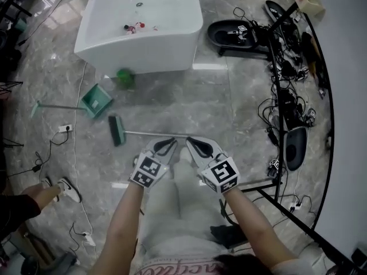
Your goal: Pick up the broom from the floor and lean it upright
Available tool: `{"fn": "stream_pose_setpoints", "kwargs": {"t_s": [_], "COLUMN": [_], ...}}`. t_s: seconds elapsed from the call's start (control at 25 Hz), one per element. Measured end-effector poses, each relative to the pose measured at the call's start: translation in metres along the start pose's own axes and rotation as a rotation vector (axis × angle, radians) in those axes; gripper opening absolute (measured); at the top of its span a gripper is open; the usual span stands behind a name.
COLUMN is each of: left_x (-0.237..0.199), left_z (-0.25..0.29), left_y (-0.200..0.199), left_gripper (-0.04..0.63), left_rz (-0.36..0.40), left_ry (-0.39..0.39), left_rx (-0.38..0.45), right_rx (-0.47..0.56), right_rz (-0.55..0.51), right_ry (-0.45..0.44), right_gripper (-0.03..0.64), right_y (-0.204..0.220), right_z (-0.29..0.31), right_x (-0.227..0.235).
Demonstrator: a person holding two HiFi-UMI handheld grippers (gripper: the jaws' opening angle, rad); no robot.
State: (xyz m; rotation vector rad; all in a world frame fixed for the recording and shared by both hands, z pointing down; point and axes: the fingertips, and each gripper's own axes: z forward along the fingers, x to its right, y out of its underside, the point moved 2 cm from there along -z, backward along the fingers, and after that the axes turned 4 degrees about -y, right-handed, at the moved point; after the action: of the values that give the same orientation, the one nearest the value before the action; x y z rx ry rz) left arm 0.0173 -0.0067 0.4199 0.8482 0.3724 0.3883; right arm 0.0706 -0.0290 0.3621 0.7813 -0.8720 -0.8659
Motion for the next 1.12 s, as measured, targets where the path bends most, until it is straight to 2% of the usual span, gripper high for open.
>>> {"fn": "stream_pose_setpoints", "kwargs": {"t_s": [0.16,0.32,0.48,0.64,0.8,0.96,1.12], "left_x": [-0.011,-0.028,-0.041,-0.053,-0.066,-0.069,-0.069], "left_z": [0.049,0.091,0.134,0.171,0.21,0.246,0.274], "left_y": [0.041,0.092,0.171,0.237,0.291,0.346,0.387], "left_gripper": [0.084,0.086,0.086,0.109,0.114,0.114,0.114], "left_rz": [-0.002,0.029,0.045,0.103,0.18,0.3,0.388], "left_ry": [0.091,0.13,0.17,0.193,0.193,0.222,0.254], "left_rx": [-0.108,-0.205,-0.35,-0.467,-0.52,-0.573,-0.624], "right_rx": [-0.053,-0.118,-0.225,-0.291,-0.289,-0.317,-0.367], "right_rz": [0.035,0.066,0.077,0.107,0.188,0.287,0.339], "right_ry": [0.013,0.032,0.052,0.084,0.14,0.212,0.228], "right_gripper": [0.002,0.002,0.002,0.002,0.002,0.002,0.002], "right_y": [0.047,0.104,0.181,0.242,0.292,0.356,0.406], "right_z": [0.029,0.062,0.095,0.124,0.152,0.178,0.198], "right_x": [0.031,0.052,0.076,0.098,0.118,0.133,0.14]}}
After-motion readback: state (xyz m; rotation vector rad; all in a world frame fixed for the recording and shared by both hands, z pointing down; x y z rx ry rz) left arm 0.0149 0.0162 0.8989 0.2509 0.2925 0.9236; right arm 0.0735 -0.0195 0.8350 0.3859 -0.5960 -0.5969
